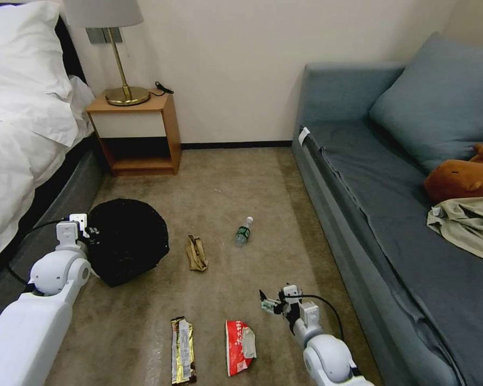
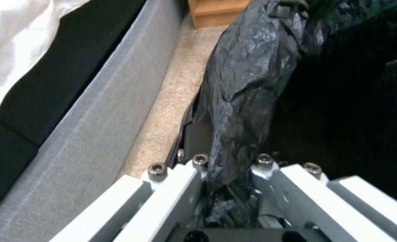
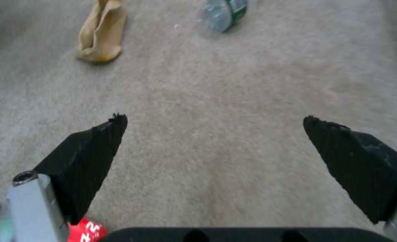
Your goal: Pick up the trash bin, then pick up the garbage on the floor and place it into the trash bin.
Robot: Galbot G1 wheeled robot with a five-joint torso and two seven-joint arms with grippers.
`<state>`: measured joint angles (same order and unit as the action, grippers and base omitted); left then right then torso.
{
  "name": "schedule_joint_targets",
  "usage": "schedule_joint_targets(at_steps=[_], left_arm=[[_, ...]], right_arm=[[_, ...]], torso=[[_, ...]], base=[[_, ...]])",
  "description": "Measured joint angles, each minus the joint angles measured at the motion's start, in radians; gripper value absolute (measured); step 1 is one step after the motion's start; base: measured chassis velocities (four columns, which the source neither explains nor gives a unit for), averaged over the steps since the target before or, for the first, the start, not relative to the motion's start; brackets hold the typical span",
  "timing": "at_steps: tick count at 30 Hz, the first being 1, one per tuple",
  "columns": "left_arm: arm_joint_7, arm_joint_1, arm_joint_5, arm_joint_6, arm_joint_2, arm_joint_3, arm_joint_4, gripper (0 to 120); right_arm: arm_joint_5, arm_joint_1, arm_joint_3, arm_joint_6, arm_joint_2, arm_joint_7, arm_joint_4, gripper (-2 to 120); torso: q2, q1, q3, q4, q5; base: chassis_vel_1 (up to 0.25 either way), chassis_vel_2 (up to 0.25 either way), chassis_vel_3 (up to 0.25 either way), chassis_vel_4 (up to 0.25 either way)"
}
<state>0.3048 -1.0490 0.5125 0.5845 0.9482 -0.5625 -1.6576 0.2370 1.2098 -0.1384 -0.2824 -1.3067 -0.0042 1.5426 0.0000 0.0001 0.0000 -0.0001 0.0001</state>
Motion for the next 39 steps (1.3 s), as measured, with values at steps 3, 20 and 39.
schedule_joint_targets(at_steps=[3, 20, 39], left_arm=[[-0.001, -0.009, -0.006, 0.005, 0.0, -0.007, -0.017, 2], [-0.045, -0.048, -0.077, 0.016, 0.017, -0.002, -0.104, 2], [-0.087, -0.043, -0.098, -0.006, 0.007, 0.008, -0.087, 2]], right_arm=[[0.049, -0.073, 0.058, -0.015, 0.028, 0.003, -0.042, 100], [0.404, -0.408, 0.534, -0.131, 0.376, -0.07, -0.085, 100], [0.473, -0.58, 0.826, -0.126, 0.369, -0.113, -0.146, 100]], torso=[[0.0, 0.0, 0.0, 0.0002, 0.0], [0.0, 0.0, 0.0, 0.0, 0.0002], [0.0, 0.0, 0.0, 0.0001, -0.0002]], base=[[0.0, 0.0, 0.0, 0.0], [0.0, 0.0, 0.0, 0.0], [0.0, 0.0, 0.0, 0.0]])
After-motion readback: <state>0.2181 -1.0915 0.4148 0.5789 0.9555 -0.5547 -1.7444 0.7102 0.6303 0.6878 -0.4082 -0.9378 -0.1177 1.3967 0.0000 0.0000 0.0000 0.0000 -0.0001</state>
